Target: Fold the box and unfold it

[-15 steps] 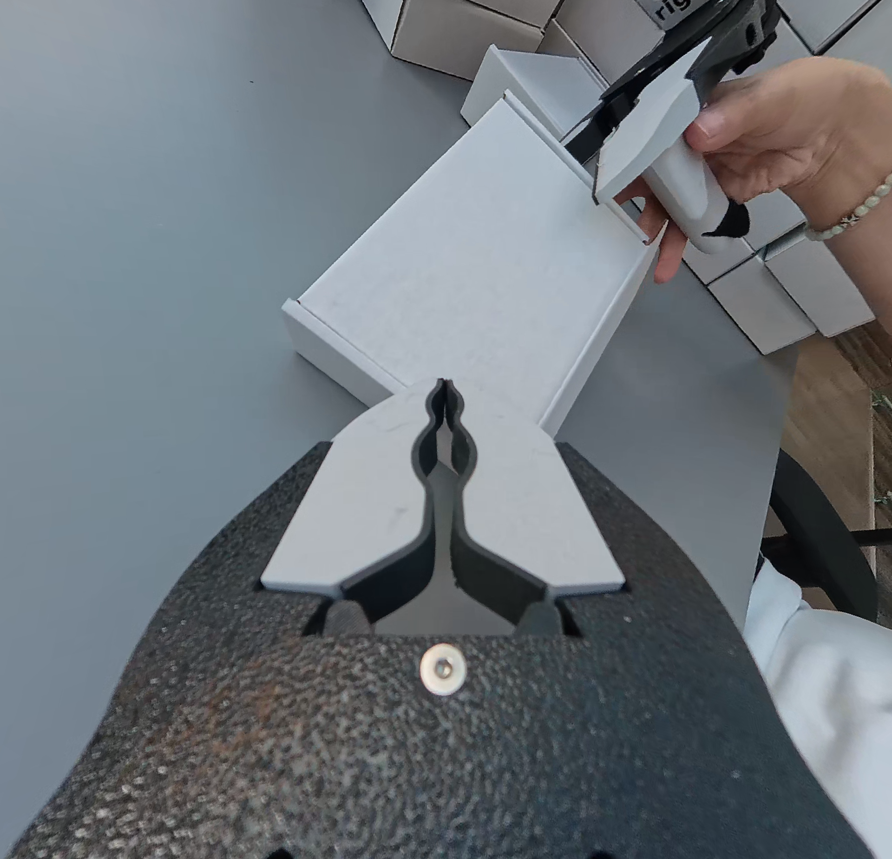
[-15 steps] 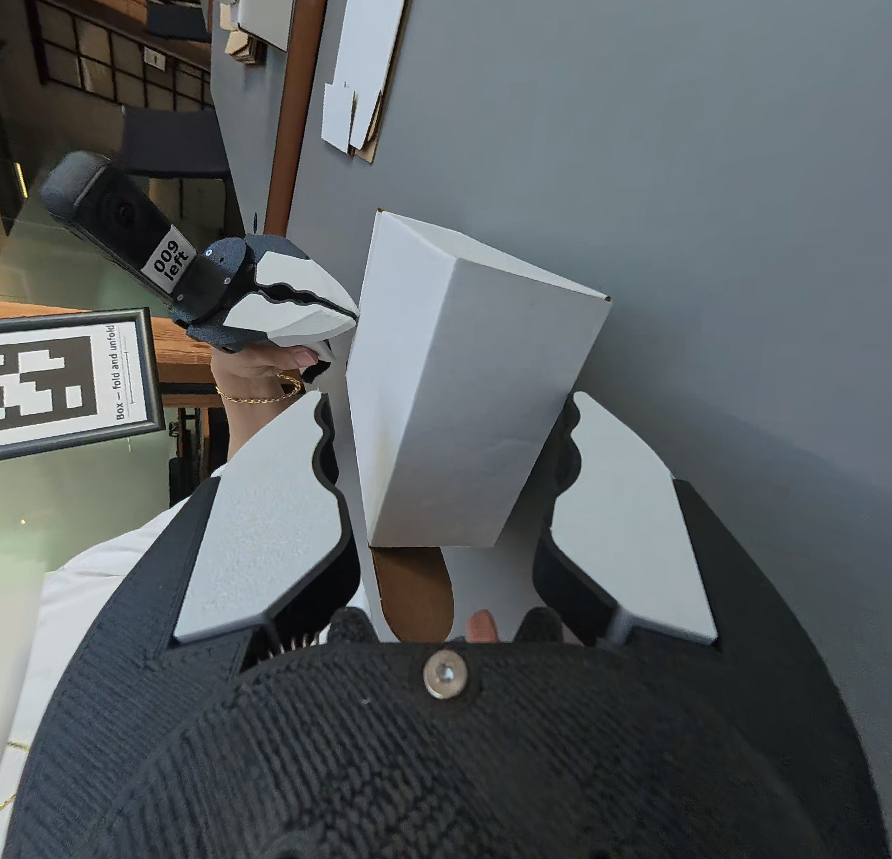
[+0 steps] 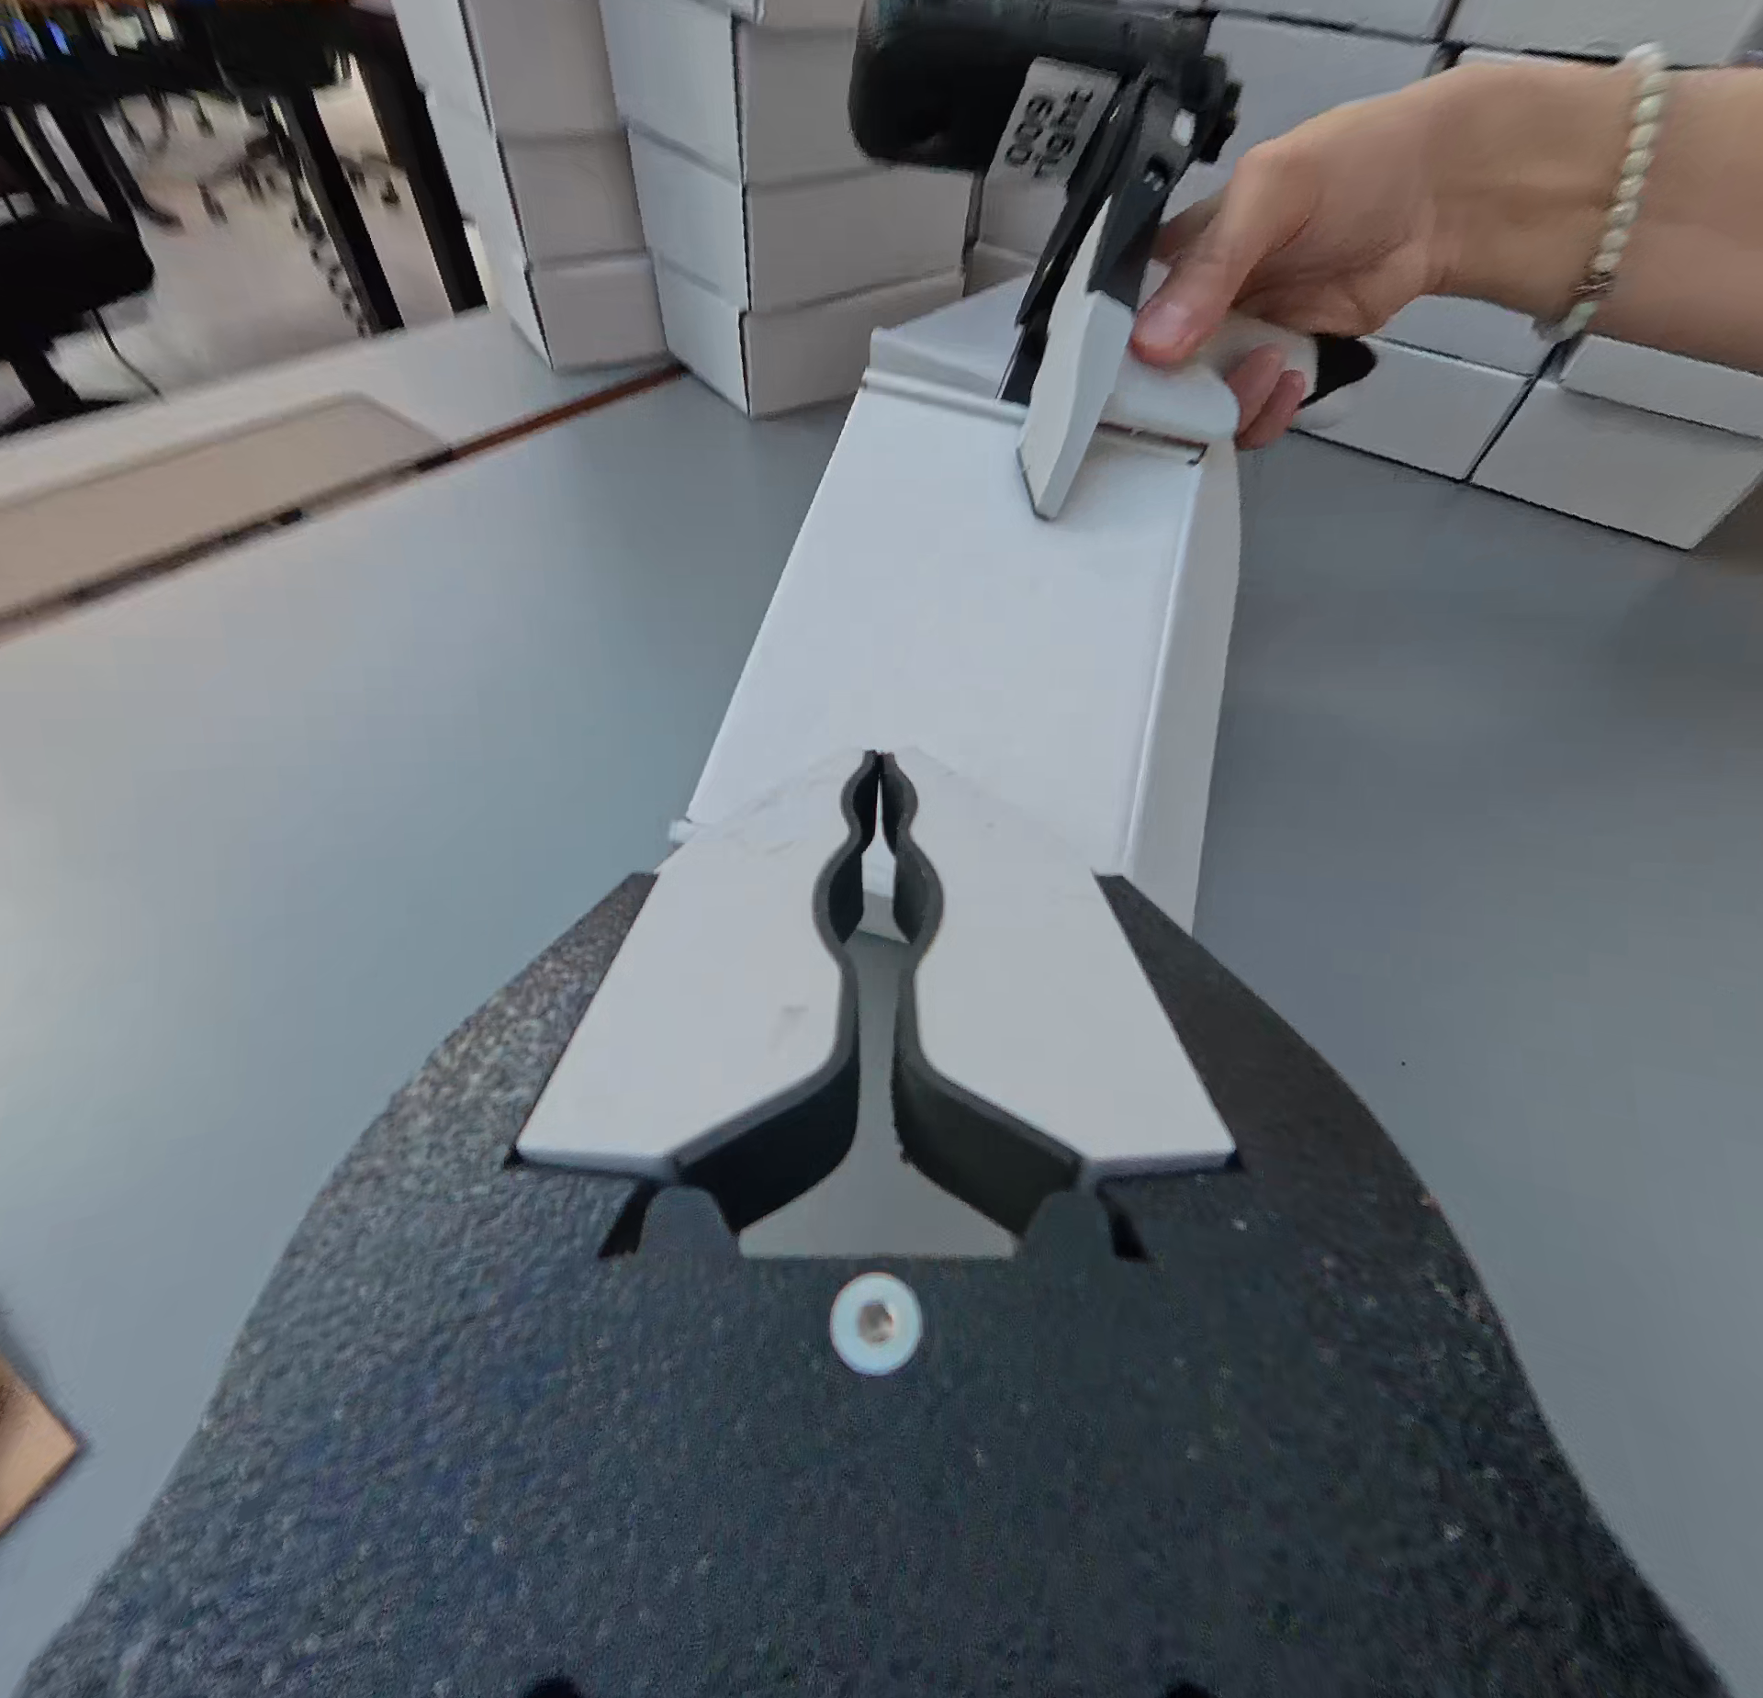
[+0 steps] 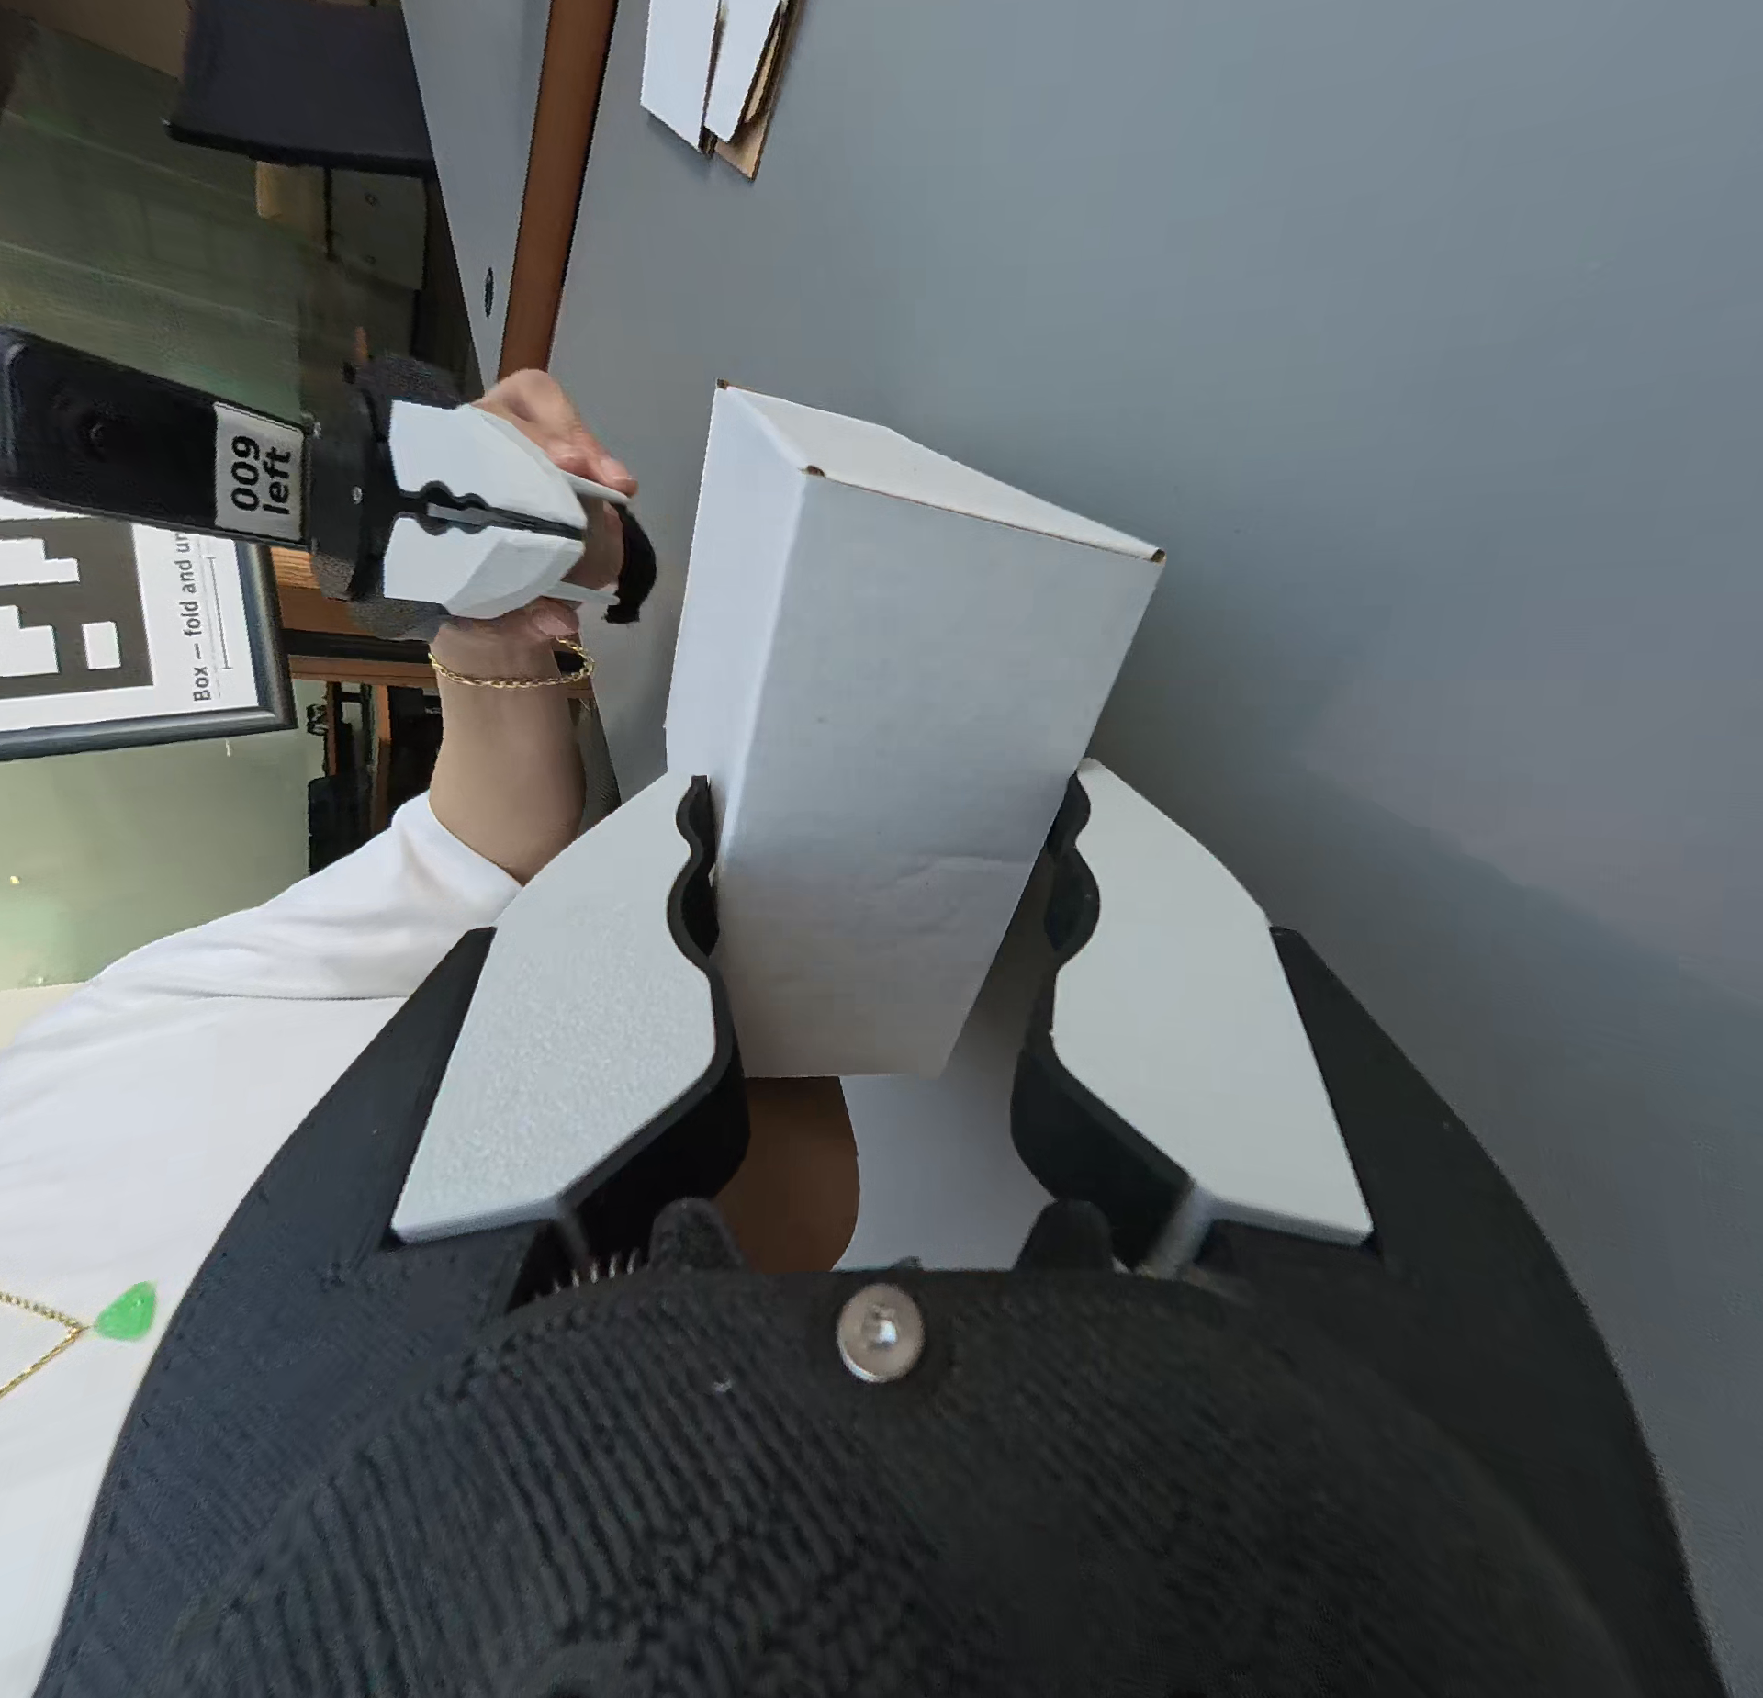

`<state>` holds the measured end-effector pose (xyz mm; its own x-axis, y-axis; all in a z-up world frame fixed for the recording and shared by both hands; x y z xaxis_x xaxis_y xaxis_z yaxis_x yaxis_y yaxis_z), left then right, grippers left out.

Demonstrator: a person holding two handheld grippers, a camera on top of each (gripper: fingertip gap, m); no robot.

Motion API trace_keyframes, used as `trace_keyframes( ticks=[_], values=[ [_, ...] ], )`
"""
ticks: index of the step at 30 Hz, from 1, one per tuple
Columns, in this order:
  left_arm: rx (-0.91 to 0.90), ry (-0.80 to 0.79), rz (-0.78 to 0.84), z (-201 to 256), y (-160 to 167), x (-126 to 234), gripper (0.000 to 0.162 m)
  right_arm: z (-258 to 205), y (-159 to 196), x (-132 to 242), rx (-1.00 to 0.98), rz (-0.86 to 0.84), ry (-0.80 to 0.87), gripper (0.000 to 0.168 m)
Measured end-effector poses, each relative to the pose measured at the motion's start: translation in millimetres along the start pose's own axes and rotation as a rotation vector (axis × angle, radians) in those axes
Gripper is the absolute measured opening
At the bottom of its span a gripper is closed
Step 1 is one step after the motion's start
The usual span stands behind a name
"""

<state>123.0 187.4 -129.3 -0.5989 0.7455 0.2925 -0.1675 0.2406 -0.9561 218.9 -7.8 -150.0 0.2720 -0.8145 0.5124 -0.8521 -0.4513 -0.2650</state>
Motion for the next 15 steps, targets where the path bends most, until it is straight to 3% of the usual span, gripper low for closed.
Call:
trace_keyframes(
  ticks=[1, 3, 7, 10, 12, 15],
  values=[
    [-0.093, -0.008, 0.064, 4, -10, 9, 0.007, -2, 1, 1, 0.014, -0.005, -0.013, 0.069],
    [-0.264, -0.051, 0.112, 7, -24, 24, 0.021, -8, 3, 6, 0.01, -0.005, -0.082, 0.069],
    [-0.669, -0.17, 0.031, 16, -31, 44, 0.06, -22, 5, 20, -0.011, 0.017, -0.252, 0.069],
    [-1.044, -0.331, 0.029, 28, -33, 52, 0.068, -30, 10, 28, -0.012, 0.021, -0.337, 0.069],
    [-1.196, -0.411, 0.017, 37, -31, 51, 0.086, -32, 14, 29, -0.012, 0.002, -0.352, 0.069],
    [-1.391, -0.459, 0.029, 51, -23, 42, 0.092, -38, 17, 29, -0.026, 0.002, -0.395, 0.069]
  ],
)
Point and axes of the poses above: each gripper's, where its closed fingertips meet, x back along the fingers, y out of its underside, z = x × y across the jaws, the point moved 6 cm from there along x, back along the fingers, and after that the axes turned 3 degrees about -x, right-handed, at the moved point
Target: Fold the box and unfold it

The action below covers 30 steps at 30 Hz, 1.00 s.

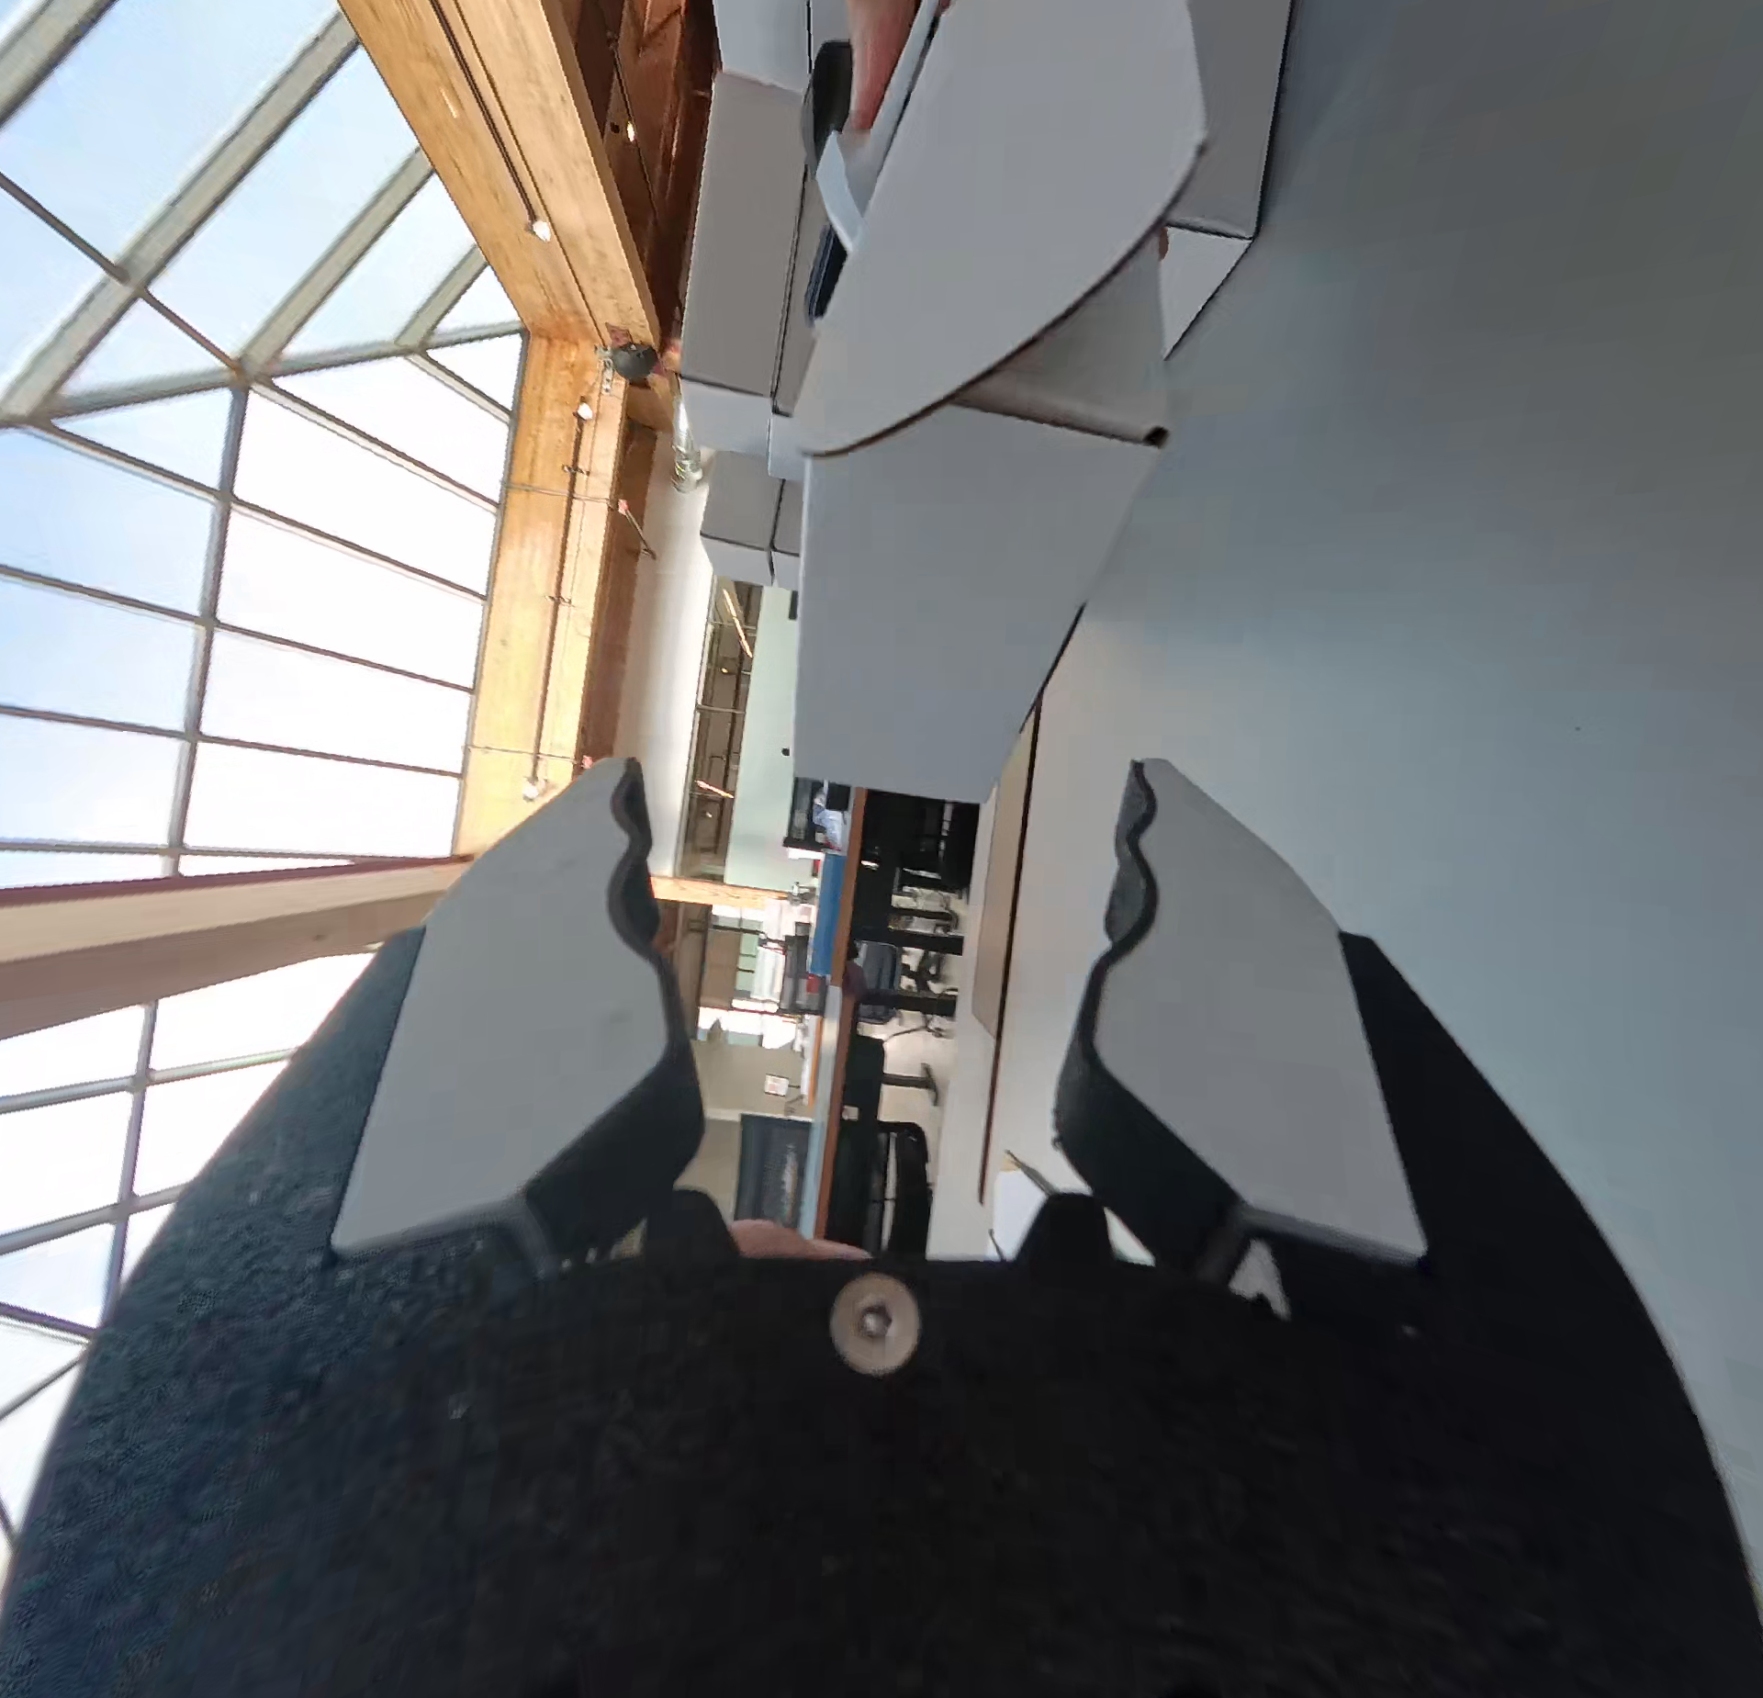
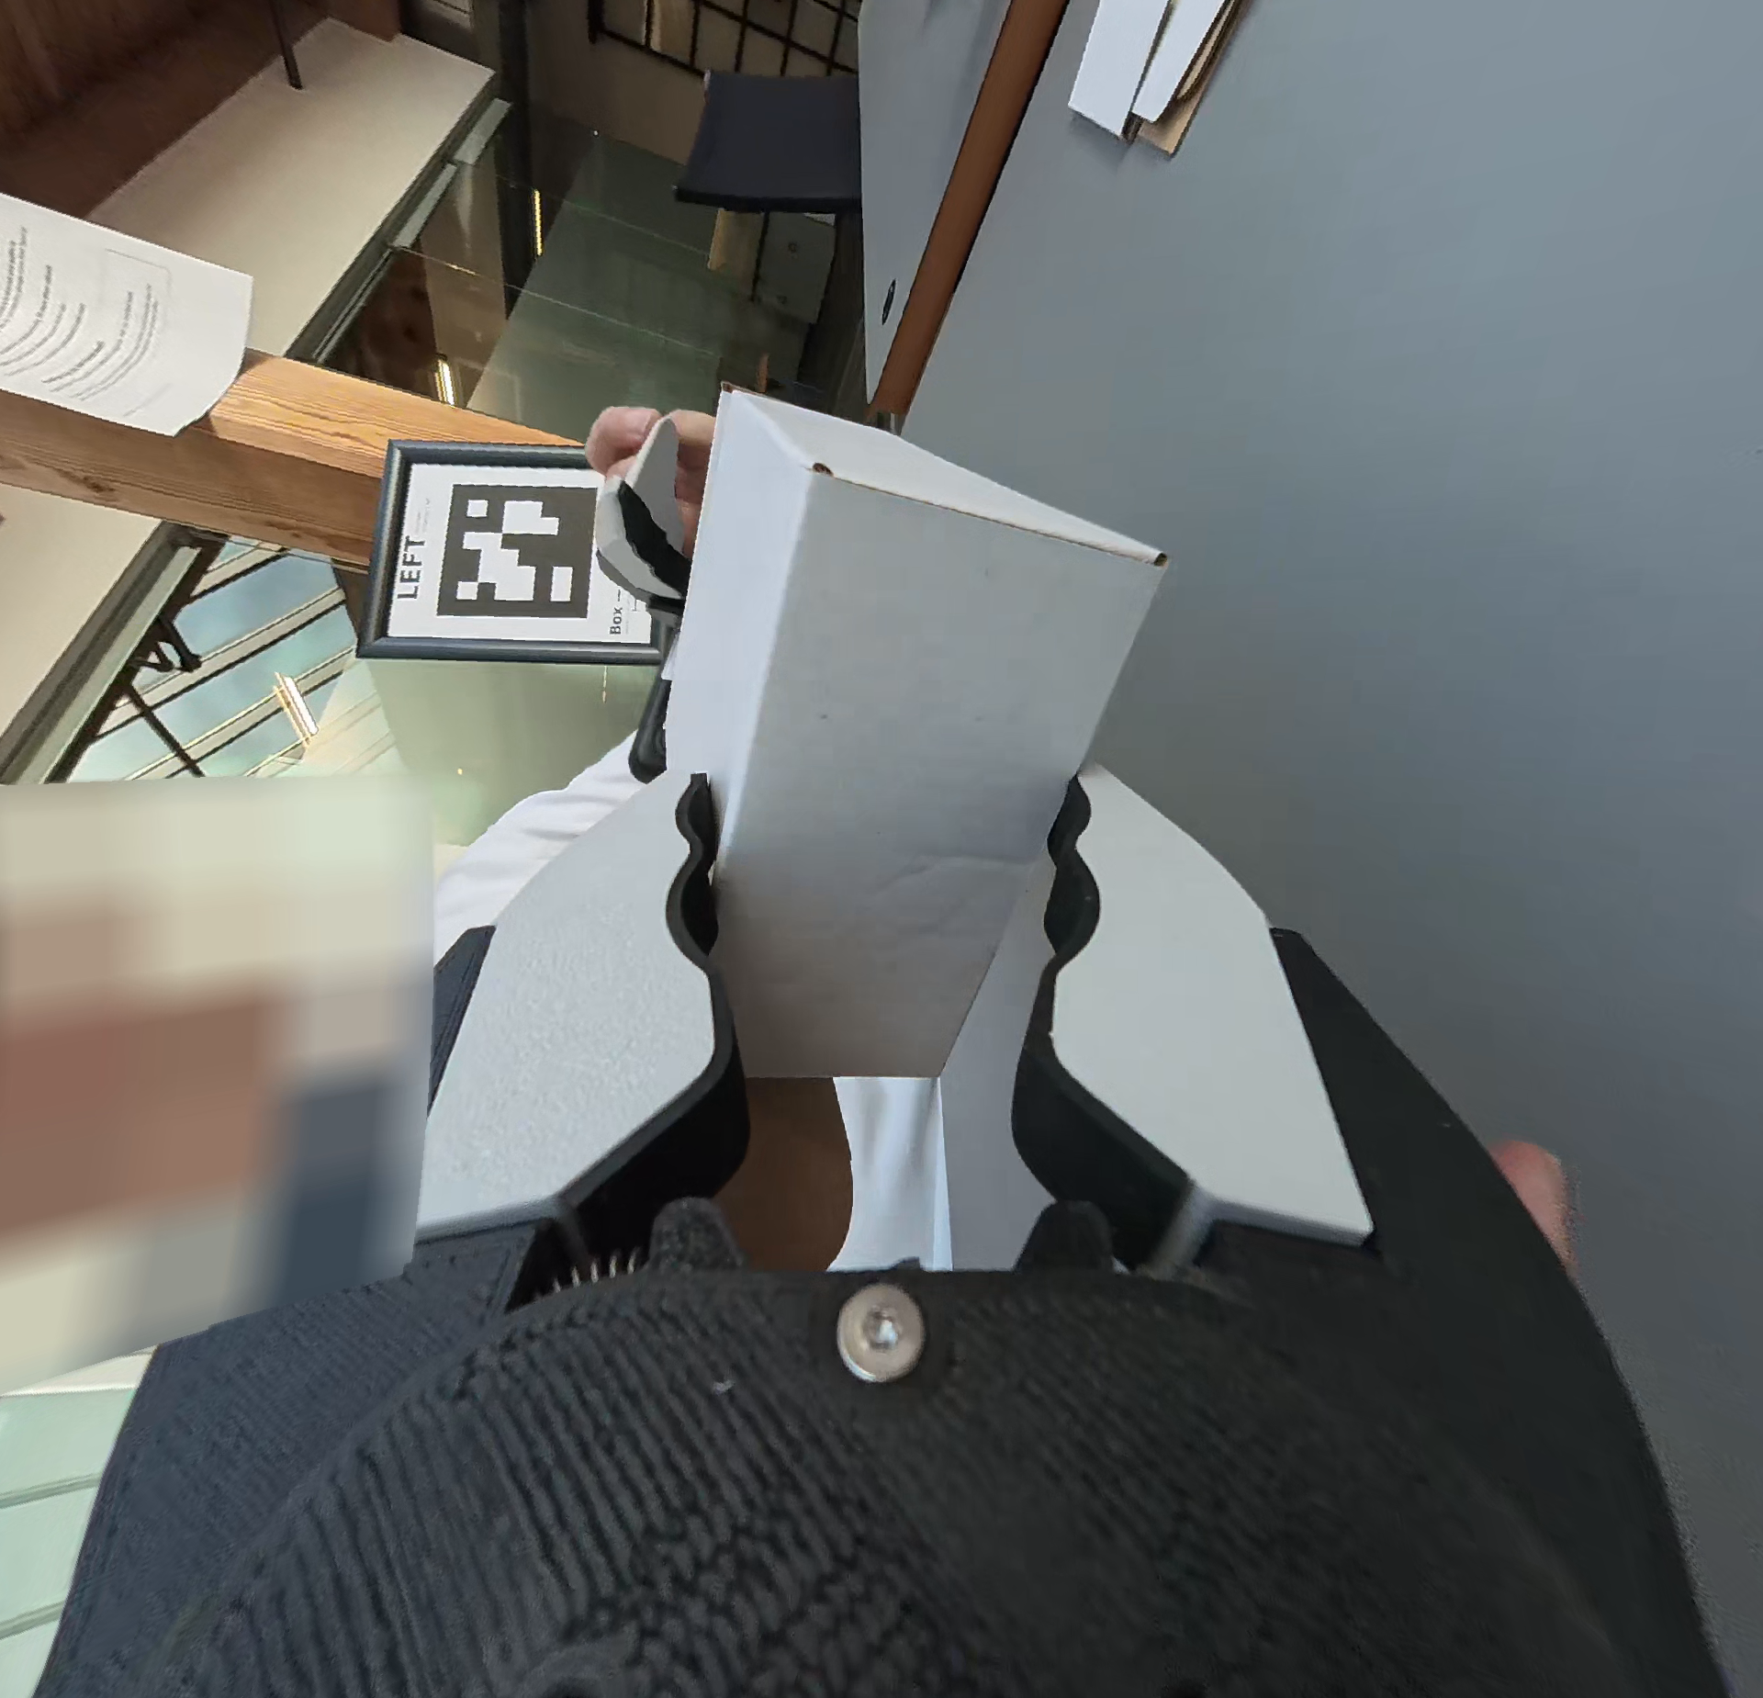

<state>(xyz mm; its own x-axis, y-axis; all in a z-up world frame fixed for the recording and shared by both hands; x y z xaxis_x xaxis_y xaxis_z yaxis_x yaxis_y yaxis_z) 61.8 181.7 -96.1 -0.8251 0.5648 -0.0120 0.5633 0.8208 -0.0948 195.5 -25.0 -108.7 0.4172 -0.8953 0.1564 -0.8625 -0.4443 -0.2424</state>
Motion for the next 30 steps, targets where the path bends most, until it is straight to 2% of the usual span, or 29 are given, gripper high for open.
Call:
trace_keyframes(
  ticks=[4, 10, 13, 14, 20, 21, 24, 27, 30],
  values=[
    [-0.295, -0.066, 0.146, 12, -29, 0, 0.09, -4, 5, -8, 0.016, -0.027, -0.002, 0.069],
    [-0.364, -0.04, 0.217, 16, -49, -9, 0.088, -6, 12, -18, 0.016, -0.067, -0.001, 0.069],
    [-0.395, -0.035, 0.242, 19, -52, -10, 0.072, -5, 16, -22, 0.014, -0.09, 0.012, 0.069],
    [-0.399, -0.027, 0.255, 20, -54, -9, 0.072, -4, 18, -22, 0.012, -0.095, 0.012, 0.069],
    [-0.429, 0.011, 0.199, 23, -67, -7, 0.068, 0, 24, -17, 0.026, -0.073, -0.014, 0.067],
    [-0.383, 0.032, 0.18, 19, -68, -6, 0.068, 0, 21, -13, 0.032, -0.038, -0.017, 0.067],
    [-0.124, 0.046, 0.152, -7, -64, -3, 0.067, -14, 9, 14, 0.109, 0.114, -0.055, 0.089],
    [0.292, 0.089, 0.153, -35, -46, 0, 0.068, -35, 3, 46, 0.253, 0.287, -0.049, 0.093],
    [0.757, 0.213, 0.202, -40, -22, -3, 0.068, -47, 5, 62, 0.452, 0.403, 0.078, 0.099]
  ],
)
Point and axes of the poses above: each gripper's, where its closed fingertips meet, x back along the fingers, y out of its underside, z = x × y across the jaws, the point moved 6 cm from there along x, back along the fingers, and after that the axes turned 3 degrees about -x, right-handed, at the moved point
